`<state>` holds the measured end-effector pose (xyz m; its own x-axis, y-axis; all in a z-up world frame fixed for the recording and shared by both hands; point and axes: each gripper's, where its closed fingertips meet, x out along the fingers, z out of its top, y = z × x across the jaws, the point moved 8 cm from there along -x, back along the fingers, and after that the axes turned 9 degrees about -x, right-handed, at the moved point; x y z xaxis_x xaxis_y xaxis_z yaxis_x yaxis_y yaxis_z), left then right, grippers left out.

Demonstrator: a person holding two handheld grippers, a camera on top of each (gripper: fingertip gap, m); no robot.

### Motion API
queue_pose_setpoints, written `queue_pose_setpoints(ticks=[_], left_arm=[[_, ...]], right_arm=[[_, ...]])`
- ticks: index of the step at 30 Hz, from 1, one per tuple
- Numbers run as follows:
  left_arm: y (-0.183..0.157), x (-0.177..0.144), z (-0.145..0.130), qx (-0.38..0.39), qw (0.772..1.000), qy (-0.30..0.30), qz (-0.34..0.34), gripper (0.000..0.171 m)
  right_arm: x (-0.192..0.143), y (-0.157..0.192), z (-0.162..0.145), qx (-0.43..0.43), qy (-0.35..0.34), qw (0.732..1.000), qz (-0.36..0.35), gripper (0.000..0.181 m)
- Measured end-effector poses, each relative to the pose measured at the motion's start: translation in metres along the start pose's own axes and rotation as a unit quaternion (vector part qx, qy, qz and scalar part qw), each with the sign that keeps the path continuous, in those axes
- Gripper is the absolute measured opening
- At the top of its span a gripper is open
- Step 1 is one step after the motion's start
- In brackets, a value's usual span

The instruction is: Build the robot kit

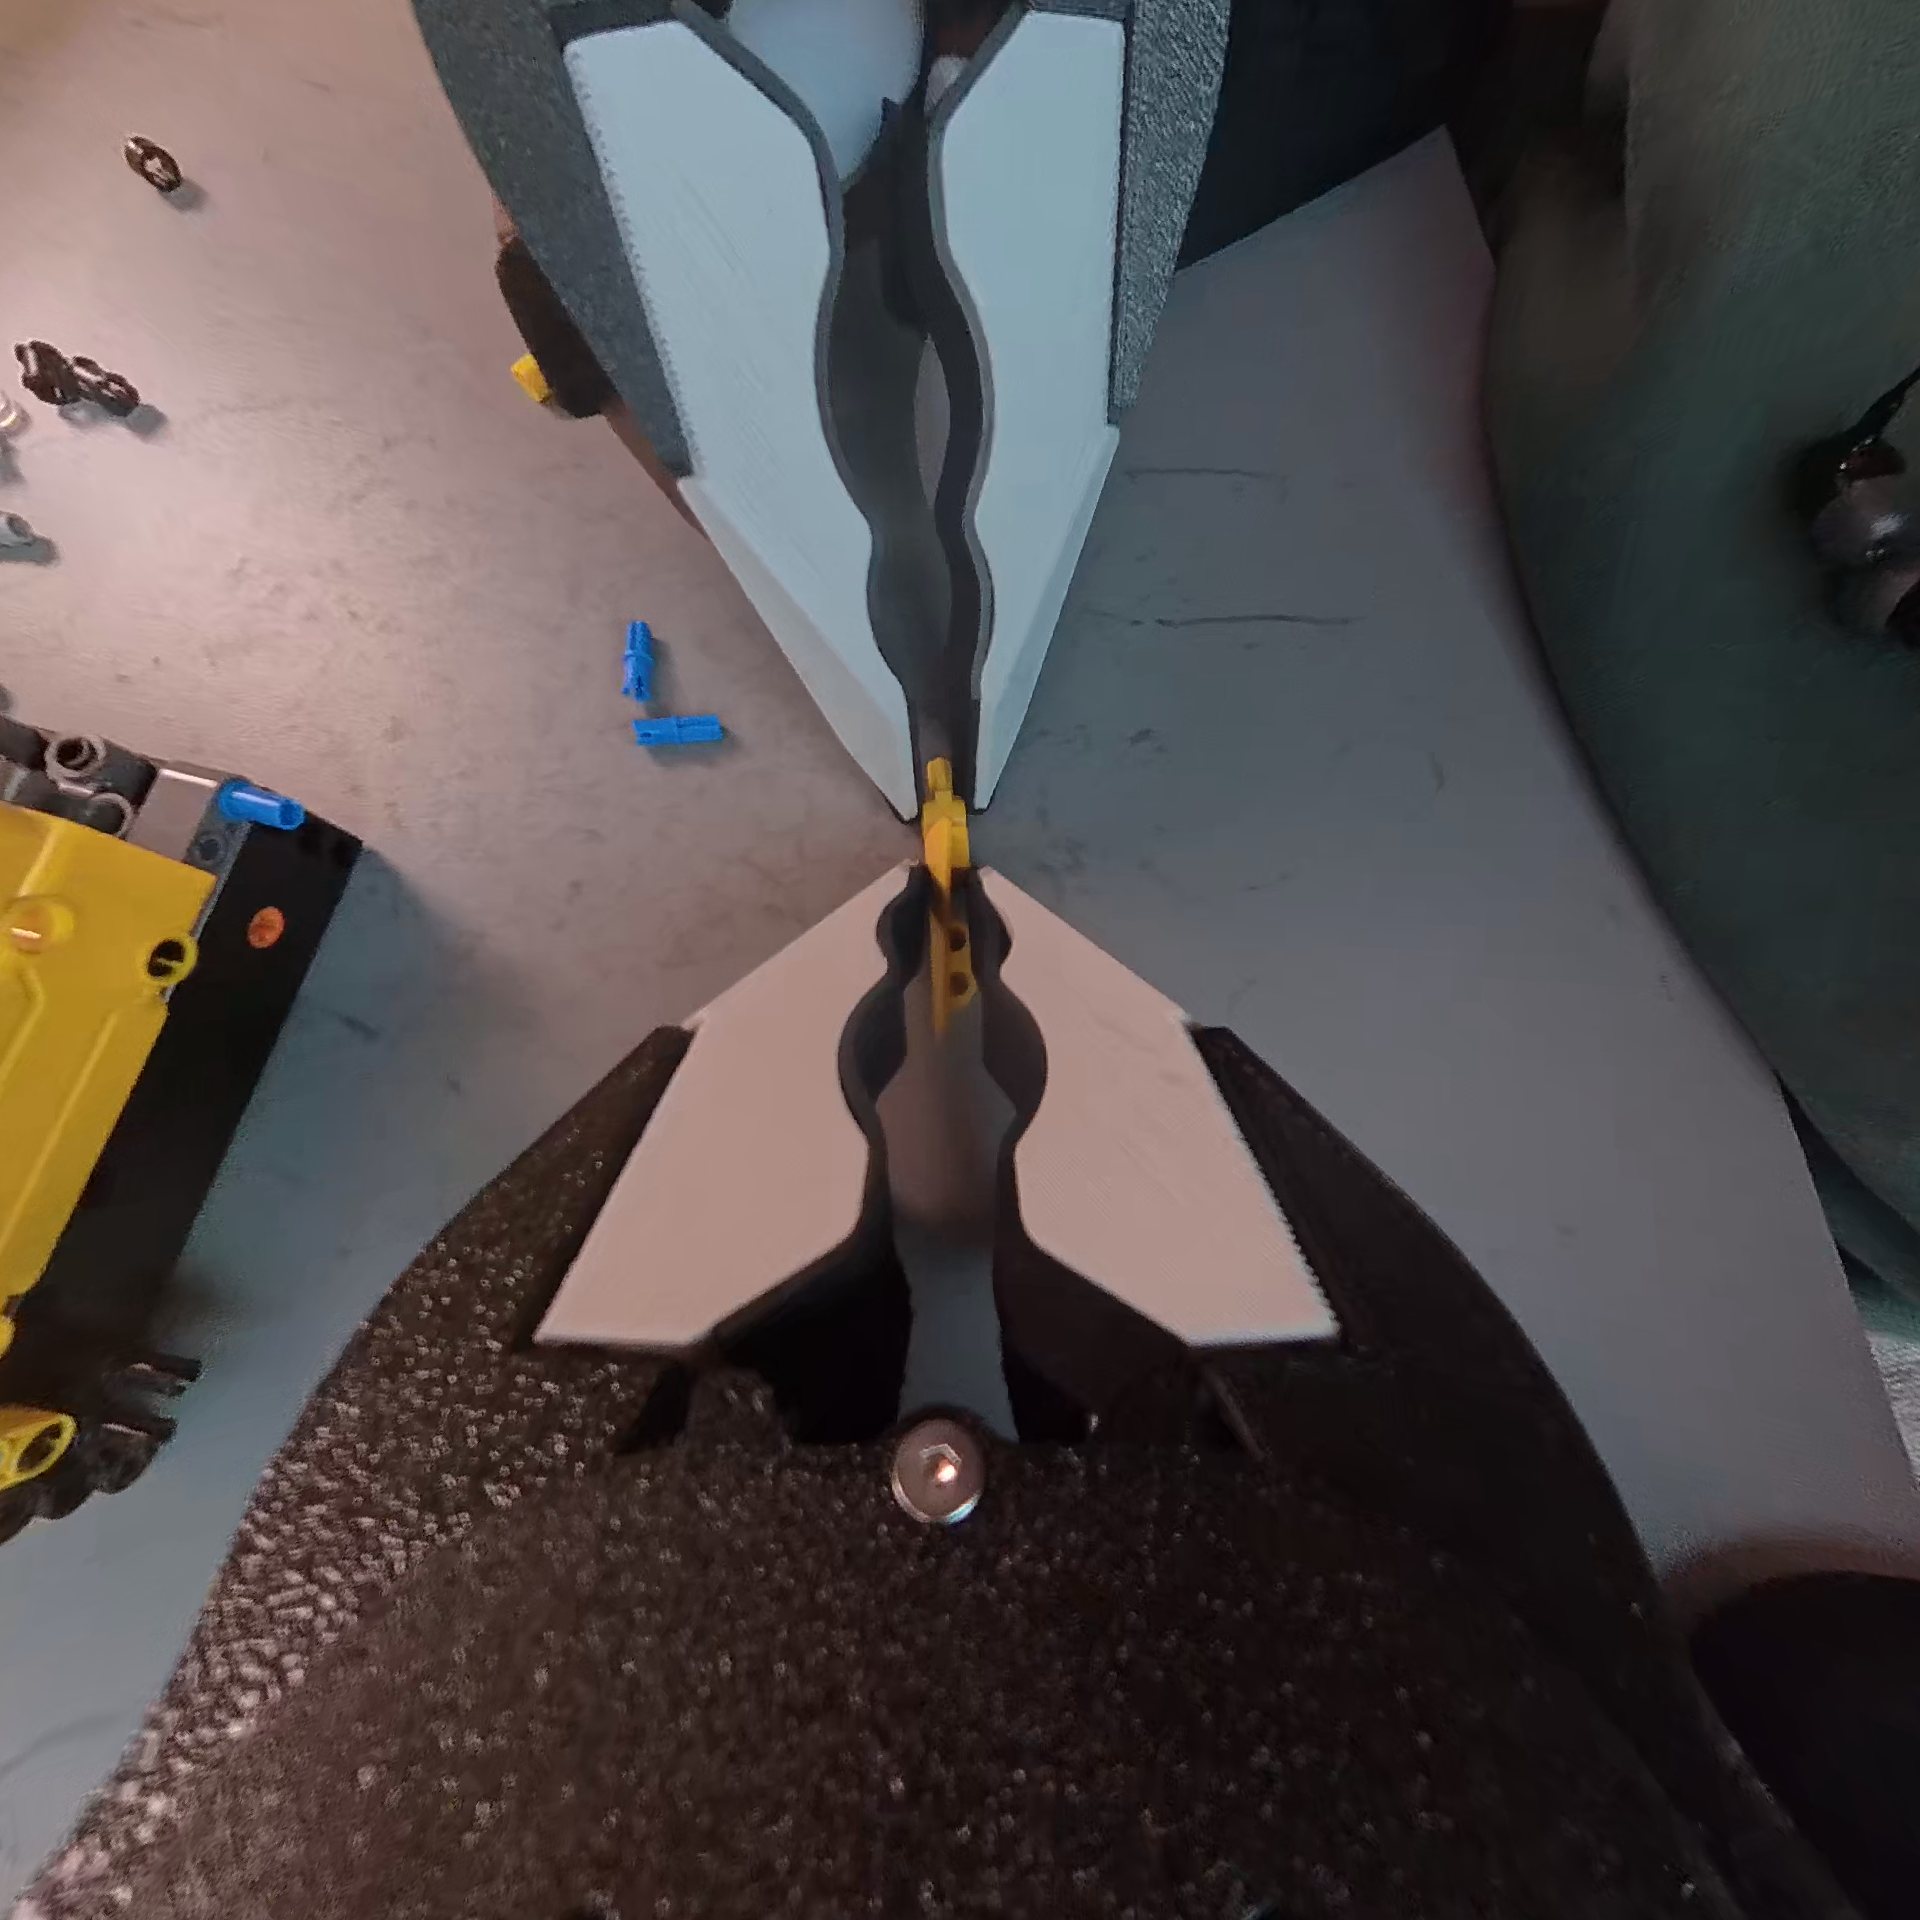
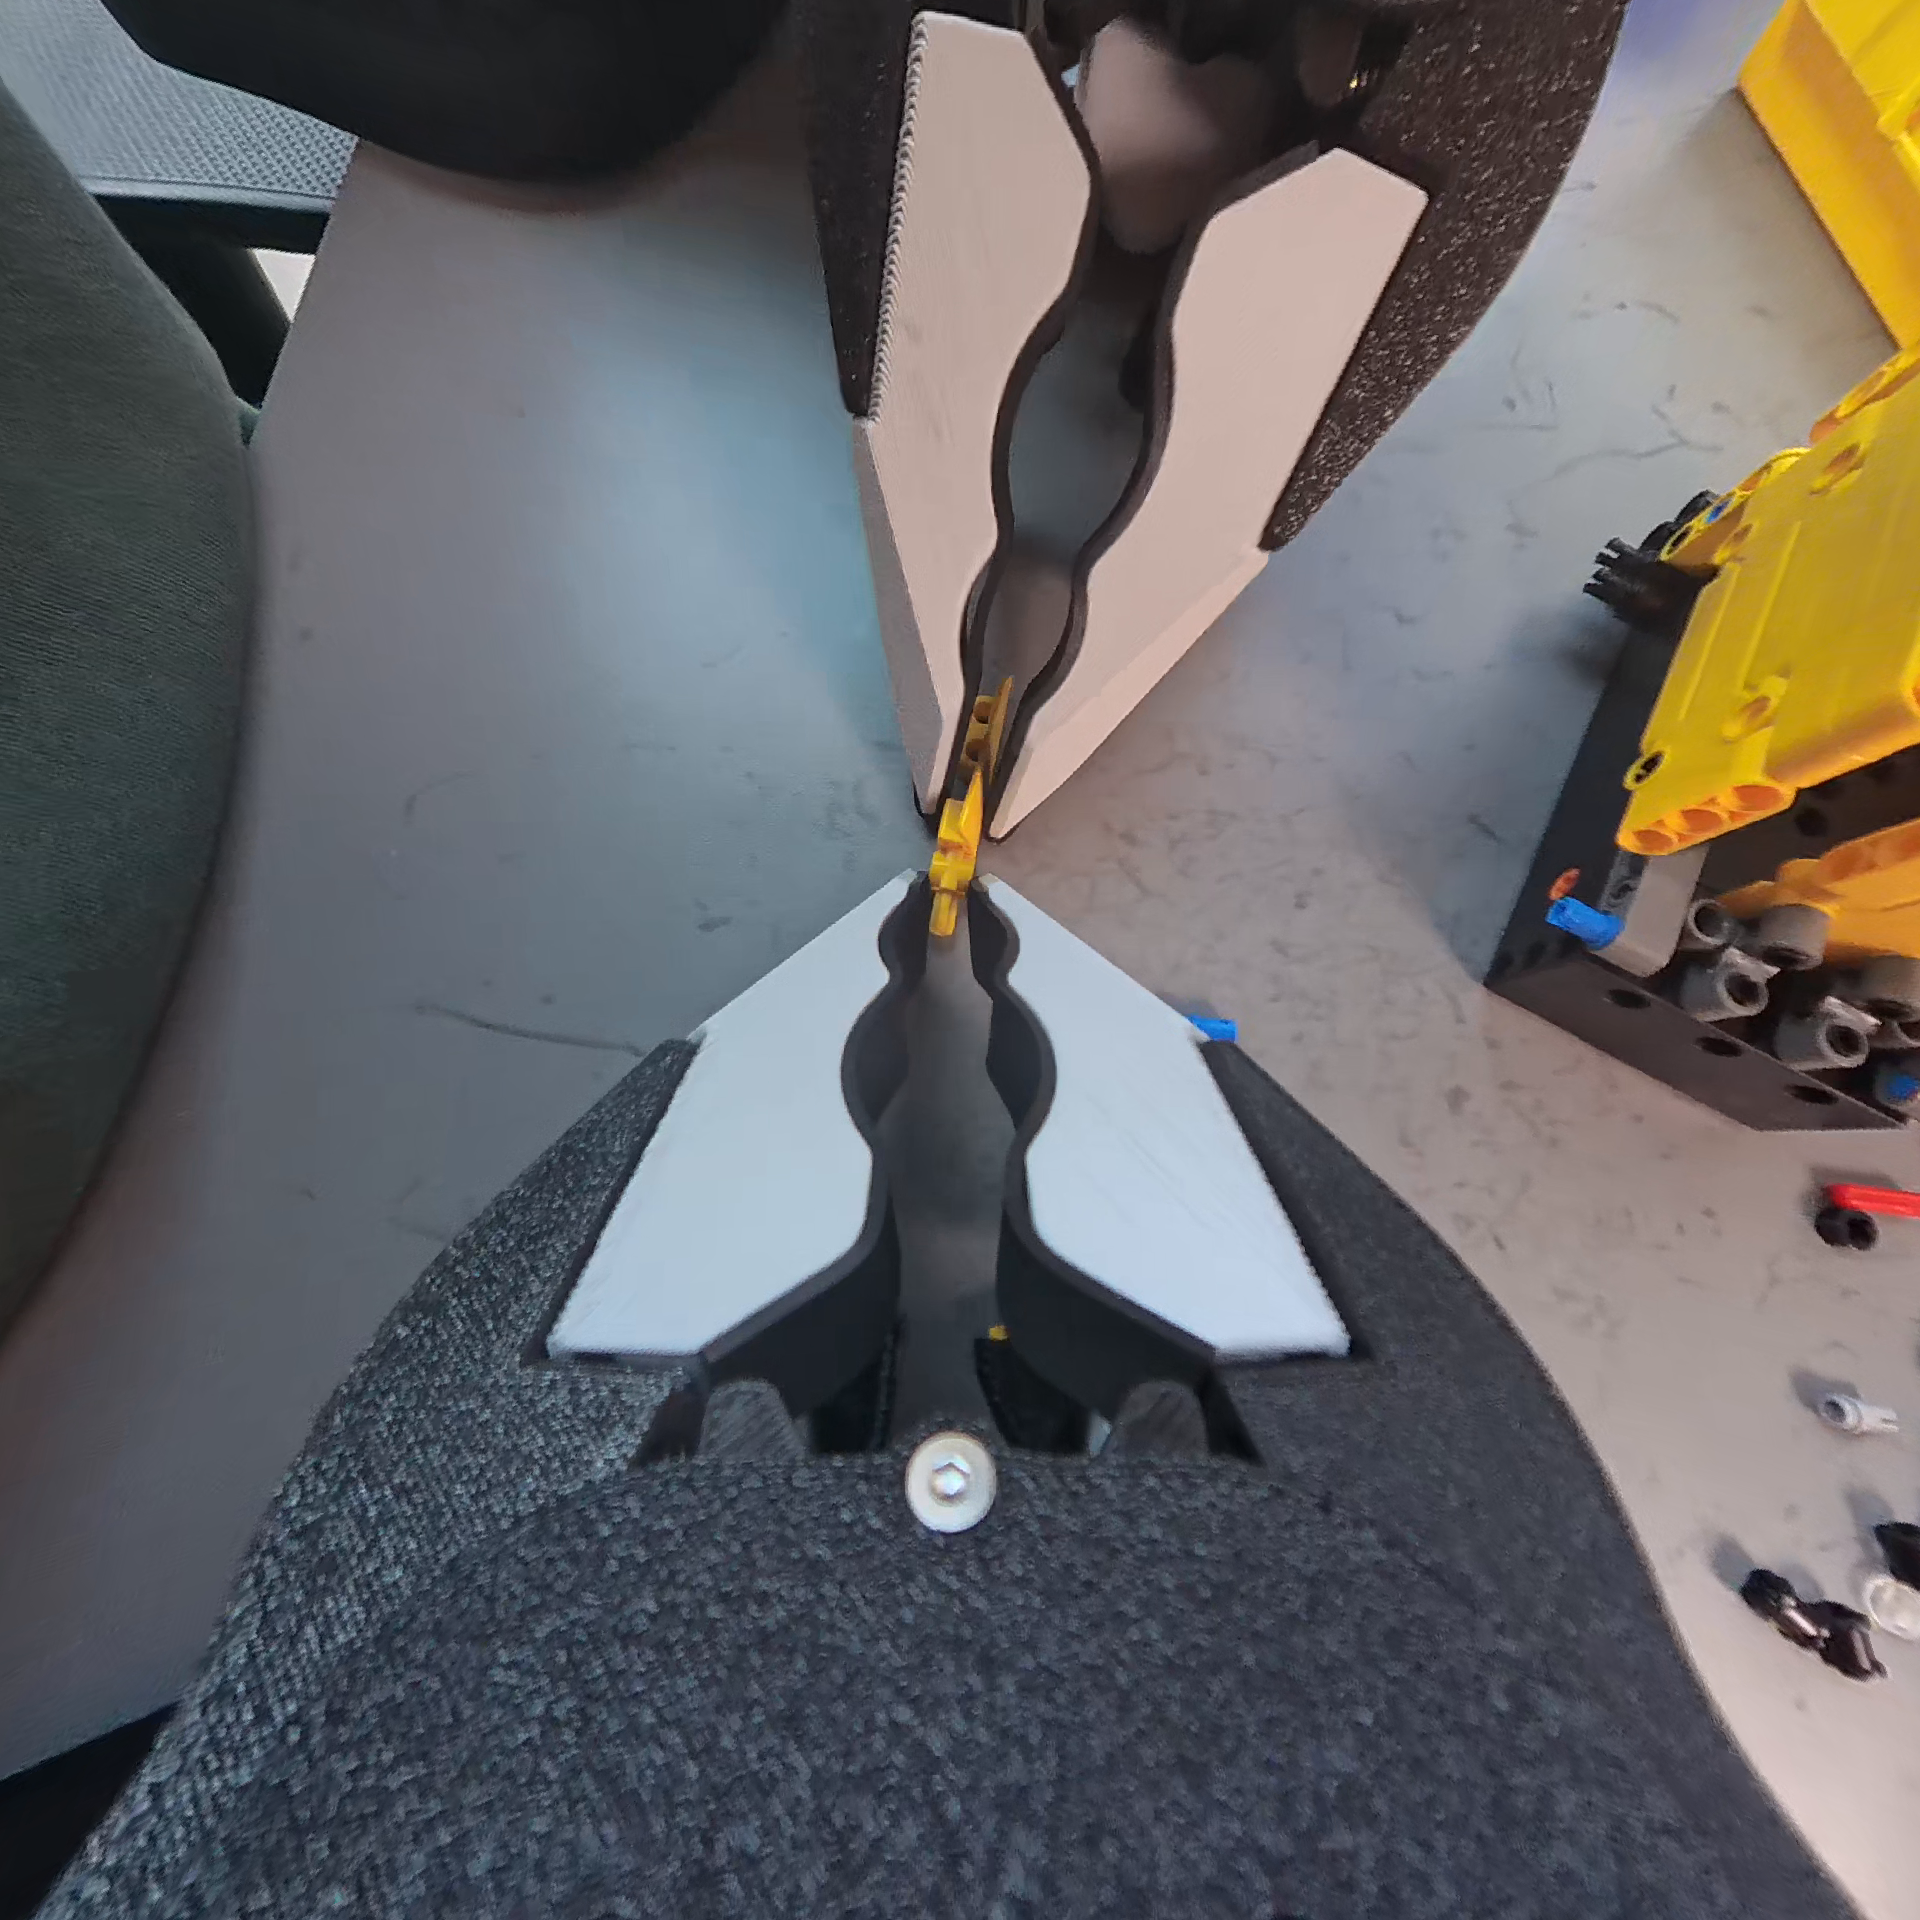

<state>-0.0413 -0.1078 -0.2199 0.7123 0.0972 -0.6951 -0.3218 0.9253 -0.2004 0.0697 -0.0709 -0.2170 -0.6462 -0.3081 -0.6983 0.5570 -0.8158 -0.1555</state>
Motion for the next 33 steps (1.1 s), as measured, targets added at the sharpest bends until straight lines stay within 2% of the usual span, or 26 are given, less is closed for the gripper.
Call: queue_pose_setpoints(ticks=[10,17,26,33], left_arm=[[0.005,0.000,0.001,-0.037,0.999,0.007,-0.033,0.005],[0.004,0.000,0.001,-0.067,0.997,0.002,-0.026,0.006],[-0.008,0.002,0.005,-0.023,1.000,-0.008,0.016,0.006],[-0.010,0.001,0.005,-0.016,0.999,-0.018,0.034,0.006]], right_arm=[[0.003,0.002,0.006,-0.029,0.005,0.999,-0.016,0.002],[0.002,0.003,0.006,-0.041,0.014,0.999,-0.024,0.004],[0.000,0.005,0.002,-0.018,-0.012,1.000,-0.015,0.007],[-0.002,0.002,0.000,0.005,-0.022,1.000,-0.007,0.007]])
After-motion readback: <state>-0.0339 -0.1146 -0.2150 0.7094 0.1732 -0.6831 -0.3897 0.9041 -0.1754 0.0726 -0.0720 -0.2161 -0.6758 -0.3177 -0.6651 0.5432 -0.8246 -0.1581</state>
